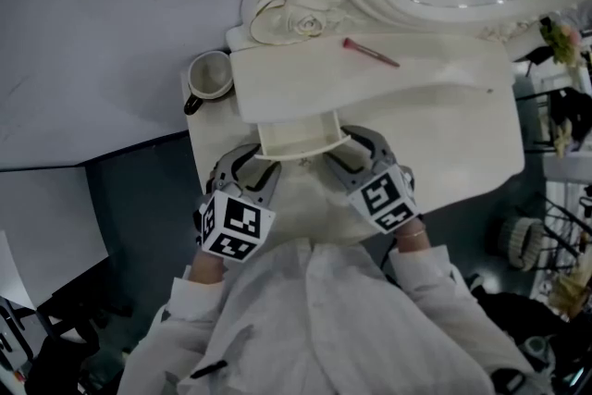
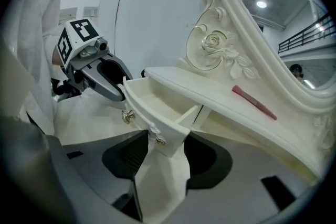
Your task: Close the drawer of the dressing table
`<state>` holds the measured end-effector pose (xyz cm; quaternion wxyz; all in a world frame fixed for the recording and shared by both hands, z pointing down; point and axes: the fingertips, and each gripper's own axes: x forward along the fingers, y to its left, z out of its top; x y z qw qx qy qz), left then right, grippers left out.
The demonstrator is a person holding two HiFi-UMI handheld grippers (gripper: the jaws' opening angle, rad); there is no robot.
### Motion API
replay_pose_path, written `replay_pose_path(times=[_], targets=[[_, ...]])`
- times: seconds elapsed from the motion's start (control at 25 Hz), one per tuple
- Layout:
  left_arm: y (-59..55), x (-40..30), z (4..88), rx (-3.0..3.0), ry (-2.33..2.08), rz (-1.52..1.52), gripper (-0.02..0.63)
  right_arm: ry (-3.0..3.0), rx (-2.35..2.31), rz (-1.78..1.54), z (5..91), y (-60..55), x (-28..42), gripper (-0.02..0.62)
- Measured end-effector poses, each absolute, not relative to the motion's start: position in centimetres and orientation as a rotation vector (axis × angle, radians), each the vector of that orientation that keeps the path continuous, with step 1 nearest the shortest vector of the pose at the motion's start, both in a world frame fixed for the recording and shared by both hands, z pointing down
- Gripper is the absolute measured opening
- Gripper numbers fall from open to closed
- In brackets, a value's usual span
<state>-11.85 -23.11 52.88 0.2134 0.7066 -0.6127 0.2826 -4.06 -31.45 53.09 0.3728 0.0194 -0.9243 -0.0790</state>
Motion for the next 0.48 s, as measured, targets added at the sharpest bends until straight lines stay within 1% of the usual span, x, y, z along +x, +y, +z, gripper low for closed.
replay_pose_path(times=[0.48], targets=[[-23.23, -12.39, 53.31, 1.836, -1.756, 0.63, 0.179, -2.425, 0.153, -0.061, 52.94, -32.33, -4.14, 0.198]])
